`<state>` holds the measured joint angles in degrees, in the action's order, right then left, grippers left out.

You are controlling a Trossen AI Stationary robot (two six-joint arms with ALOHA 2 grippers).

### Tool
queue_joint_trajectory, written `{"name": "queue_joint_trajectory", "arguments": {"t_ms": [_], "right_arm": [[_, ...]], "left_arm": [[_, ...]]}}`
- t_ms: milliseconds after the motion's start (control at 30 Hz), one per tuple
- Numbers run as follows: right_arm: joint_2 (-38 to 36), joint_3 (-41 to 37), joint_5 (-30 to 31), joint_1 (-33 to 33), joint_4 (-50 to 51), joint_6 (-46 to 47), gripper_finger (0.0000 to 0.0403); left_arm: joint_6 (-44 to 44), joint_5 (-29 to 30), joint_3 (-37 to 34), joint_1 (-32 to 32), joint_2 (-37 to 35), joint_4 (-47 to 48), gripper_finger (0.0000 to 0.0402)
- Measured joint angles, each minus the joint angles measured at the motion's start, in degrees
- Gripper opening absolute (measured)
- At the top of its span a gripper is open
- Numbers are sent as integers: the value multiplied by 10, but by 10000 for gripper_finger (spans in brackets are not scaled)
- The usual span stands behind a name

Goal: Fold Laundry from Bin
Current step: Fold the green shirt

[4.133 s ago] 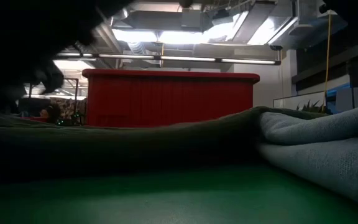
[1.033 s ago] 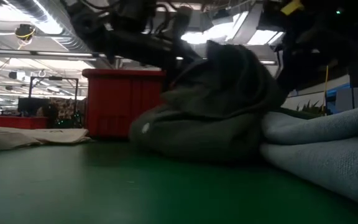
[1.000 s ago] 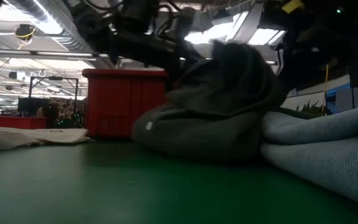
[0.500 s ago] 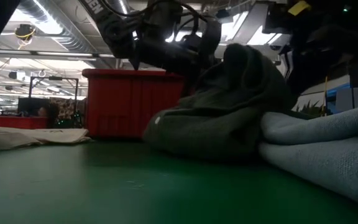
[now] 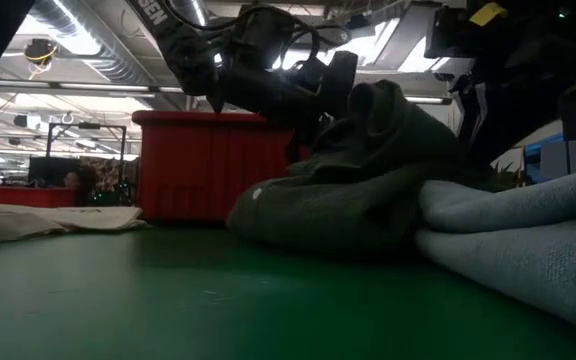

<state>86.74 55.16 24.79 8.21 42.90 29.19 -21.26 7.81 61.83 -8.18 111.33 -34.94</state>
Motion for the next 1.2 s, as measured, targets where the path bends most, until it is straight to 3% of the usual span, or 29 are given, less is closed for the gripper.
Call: {"name": "queue_joint_trajectory", "arguments": {"t_ms": [200, 400, 533, 767, 1033, 1200], "right_arm": [[0, 52, -42, 0, 69, -10, 211], [0, 105, -68, 0, 112, -10, 218], [0, 133, -70, 0, 105, -10, 218], [11, 136, -46, 0, -21, -65, 218], [81, 136, -36, 1, -124, -150, 218], [103, 135, 62, 12, -104, -163, 218]], "left_arm": [[14, -26, 0, -23, -27, 0, 174], [6, -122, 0, -33, -35, -3, 171], [6, -150, 0, -41, -35, -1, 163], [4, -163, 0, -69, -35, 3, 156], [4, -164, 0, -73, -35, 24, 155], [8, -159, 0, -75, -35, 67, 155]]}}
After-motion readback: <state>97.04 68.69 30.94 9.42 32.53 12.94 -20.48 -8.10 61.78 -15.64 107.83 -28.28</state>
